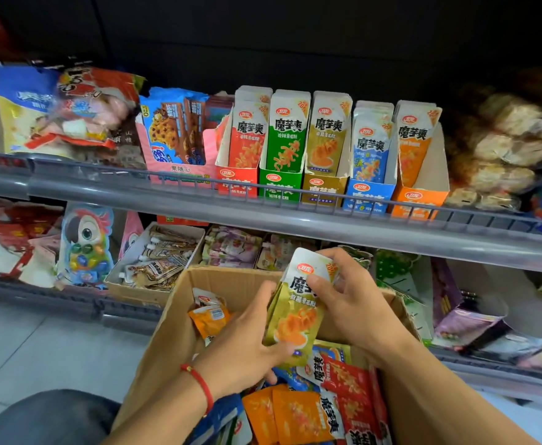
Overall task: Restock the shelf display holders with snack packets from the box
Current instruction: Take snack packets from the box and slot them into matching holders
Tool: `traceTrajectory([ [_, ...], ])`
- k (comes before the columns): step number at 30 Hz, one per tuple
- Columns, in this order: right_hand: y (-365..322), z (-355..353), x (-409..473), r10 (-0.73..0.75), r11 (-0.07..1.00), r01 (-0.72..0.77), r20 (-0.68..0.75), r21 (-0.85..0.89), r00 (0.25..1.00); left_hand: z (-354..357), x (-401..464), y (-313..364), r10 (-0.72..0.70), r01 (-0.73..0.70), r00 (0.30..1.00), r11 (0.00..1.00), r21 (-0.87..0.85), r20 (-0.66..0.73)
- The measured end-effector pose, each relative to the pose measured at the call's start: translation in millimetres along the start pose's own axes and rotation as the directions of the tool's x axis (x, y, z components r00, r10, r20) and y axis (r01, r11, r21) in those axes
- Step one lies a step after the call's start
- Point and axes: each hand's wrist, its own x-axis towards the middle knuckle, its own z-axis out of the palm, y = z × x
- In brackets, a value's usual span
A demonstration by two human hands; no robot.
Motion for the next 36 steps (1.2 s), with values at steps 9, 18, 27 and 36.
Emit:
traceTrajectory([
  [9, -1, 7, -4, -0.030, 0.959, 0.006, -0.080, -0.283, 0.996, 13, 4, -11, 0.170, -0.102, 0.957, 0.956, 0.276, -0.234],
  [18, -8, -5, 0, -0.005, 0.978, 0.004, -0.004, -0.206, 1.000, 12, 8, -12, 0.186, -0.118, 0.955, 0.953, 0.279, -0.231],
  [27, -49, -49, 13, -0.114, 0.853, 0.218, 0.239, -0.474, 0.964, -10, 18, 0, 0.188, -0.149, 0.968, 0.965, 0.215, -0.169],
  [36, -158, -96, 61, -0.393, 0.496, 0.314, 0.113, -0.810, 0.912, -50, 33, 7, 0.176, -0.214, 0.895, 0.975, -0.050, -0.410],
])
